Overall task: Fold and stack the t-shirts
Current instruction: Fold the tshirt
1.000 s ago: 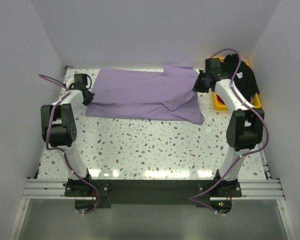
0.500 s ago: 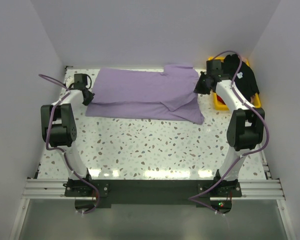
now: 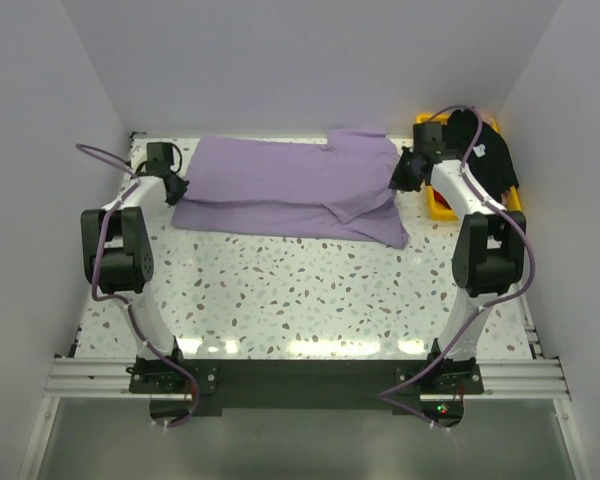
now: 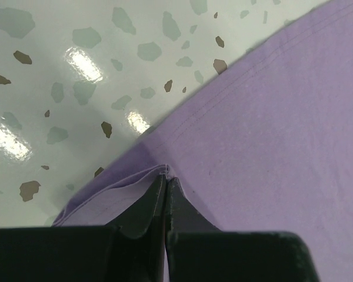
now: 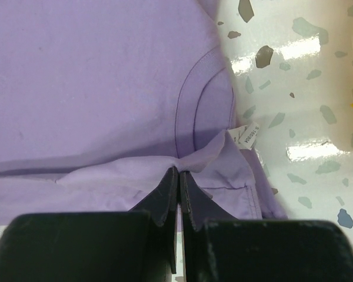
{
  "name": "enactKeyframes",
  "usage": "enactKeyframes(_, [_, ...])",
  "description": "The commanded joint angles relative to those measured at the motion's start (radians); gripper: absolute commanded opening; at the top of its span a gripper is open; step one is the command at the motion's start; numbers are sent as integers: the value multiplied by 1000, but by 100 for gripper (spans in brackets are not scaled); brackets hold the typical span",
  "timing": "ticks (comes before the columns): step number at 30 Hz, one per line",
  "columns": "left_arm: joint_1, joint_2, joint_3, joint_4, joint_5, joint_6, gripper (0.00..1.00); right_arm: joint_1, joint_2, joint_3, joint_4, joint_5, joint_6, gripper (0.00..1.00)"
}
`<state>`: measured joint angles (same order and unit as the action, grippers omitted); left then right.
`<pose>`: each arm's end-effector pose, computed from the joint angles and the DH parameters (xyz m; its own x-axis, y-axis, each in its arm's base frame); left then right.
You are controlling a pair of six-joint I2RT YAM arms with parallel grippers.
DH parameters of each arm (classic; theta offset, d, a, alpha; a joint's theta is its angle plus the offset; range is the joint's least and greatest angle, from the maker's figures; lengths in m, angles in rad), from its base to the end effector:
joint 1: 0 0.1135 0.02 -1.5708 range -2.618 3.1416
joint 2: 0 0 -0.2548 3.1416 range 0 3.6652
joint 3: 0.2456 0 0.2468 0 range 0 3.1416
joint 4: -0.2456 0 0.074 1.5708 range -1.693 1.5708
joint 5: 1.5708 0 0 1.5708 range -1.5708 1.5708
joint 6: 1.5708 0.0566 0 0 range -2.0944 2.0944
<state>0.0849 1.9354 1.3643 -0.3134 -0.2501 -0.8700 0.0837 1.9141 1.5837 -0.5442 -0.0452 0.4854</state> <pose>0.4236 0.0501 0.1730 -0.3148 -0.7700 -0.5550 -0.7429 0.5638 -0.3609 0.4337 0.0389 0.2324 -0.7287 0.4066 -0.5511 0.2573 0.9083 0.3299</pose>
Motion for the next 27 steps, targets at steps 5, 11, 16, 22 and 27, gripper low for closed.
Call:
enactKeyframes(5, [12,31,42,48,9,28,4,-9,29,50,32,-19,-13,0])
enactKeyframes(11, [19,36,50,72,29,52,33,-12,95,101,30,-39,-16,0])
enactKeyframes(16, [23,-41,-20,120,44,55,69,-13,154,174,14,-50,-24,18])
enactKeyframes(22, [21,-157,-177,114,20,-1,70,-13,126,177,-26,-12,-31,46])
enactKeyframes(27, [19,-242,-304,99,-14,-27,67,-9,-13,-5,-20,66,-4,47])
